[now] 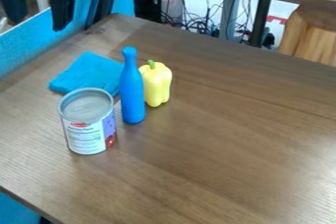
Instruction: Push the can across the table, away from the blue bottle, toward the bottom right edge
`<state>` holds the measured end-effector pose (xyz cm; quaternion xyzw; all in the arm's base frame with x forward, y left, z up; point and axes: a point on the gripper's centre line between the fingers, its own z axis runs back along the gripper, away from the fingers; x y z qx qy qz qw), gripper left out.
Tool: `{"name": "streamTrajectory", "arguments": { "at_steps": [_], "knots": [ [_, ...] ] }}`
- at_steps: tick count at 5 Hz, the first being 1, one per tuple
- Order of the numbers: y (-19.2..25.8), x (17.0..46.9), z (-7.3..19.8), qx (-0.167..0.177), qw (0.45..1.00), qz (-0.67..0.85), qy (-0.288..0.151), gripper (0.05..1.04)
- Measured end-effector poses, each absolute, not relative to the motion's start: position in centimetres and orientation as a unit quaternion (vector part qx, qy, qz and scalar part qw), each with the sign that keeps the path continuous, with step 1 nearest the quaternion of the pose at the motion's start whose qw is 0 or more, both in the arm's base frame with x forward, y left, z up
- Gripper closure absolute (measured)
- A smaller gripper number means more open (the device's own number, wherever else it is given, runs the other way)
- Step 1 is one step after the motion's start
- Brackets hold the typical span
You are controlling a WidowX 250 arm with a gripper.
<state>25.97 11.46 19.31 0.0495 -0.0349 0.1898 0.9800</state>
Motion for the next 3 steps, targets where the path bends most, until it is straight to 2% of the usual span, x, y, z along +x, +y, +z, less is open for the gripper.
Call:
{"name": "streamTrajectory", "arguments": {
  "at_steps": [1,3],
  "knots": [
    [11.4,25.9,18.4,0.047,0.981,0.188,-0.02,0.083],
    [12.3,25.8,16.0,0.072,0.983,0.168,-0.003,0.083]
  ]
}}
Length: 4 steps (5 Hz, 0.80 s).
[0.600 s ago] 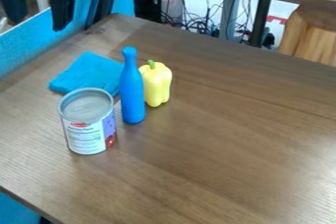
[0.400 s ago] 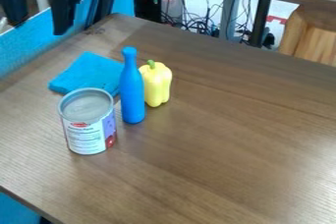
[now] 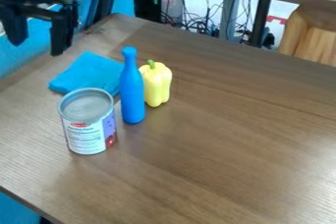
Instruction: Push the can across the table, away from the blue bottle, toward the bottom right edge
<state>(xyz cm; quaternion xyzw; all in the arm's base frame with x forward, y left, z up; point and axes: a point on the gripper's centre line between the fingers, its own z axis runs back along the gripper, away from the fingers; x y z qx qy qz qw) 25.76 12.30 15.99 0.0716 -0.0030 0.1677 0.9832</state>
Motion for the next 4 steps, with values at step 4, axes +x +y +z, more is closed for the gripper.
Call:
{"name": "streamTrajectory", "arguments": {
  "at_steps": [4],
  "knots": [
    [13.8,24.8,9.3,0.108,0.989,0.092,0.042,0.083]
  ]
}}
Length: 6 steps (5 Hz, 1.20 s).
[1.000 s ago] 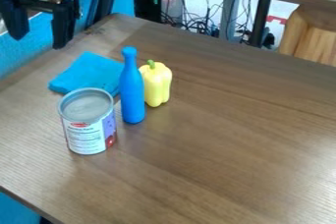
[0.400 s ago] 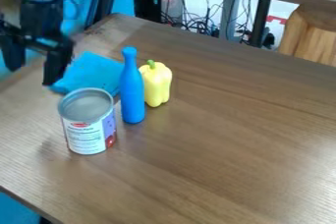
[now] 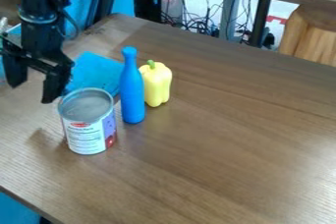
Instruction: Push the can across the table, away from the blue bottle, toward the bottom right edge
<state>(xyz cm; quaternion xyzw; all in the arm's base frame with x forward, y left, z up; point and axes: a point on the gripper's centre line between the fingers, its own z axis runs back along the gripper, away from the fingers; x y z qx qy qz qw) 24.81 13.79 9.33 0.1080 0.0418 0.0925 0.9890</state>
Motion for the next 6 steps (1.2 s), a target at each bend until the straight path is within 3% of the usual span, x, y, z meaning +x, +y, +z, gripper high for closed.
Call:
{"name": "streamTrajectory", "arguments": {
  "at_steps": [6],
  "knots": [
    [5.3,24.7,9.0,0.044,0.997,0.054,-0.013,0.083]
  ]
}}
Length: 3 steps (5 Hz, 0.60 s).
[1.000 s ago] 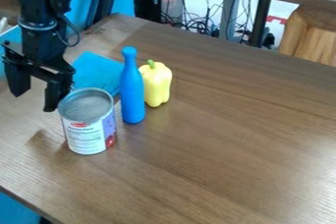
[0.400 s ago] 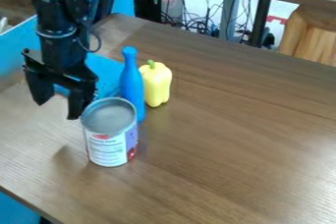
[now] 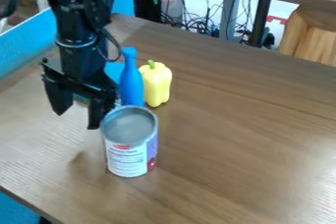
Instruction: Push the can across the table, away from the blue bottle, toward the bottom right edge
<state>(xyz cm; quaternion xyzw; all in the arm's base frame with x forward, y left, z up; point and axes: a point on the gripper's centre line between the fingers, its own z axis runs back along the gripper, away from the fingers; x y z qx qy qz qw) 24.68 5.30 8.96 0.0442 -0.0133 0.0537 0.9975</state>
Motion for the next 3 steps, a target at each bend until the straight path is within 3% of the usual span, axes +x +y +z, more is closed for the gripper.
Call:
{"name": "streamTrajectory", "arguments": {
  "at_steps": [3],
  "knots": [
    [-0.3,24.9,9.1,0.023,0.999,0.036,-0.02,0.083]
  ]
}}
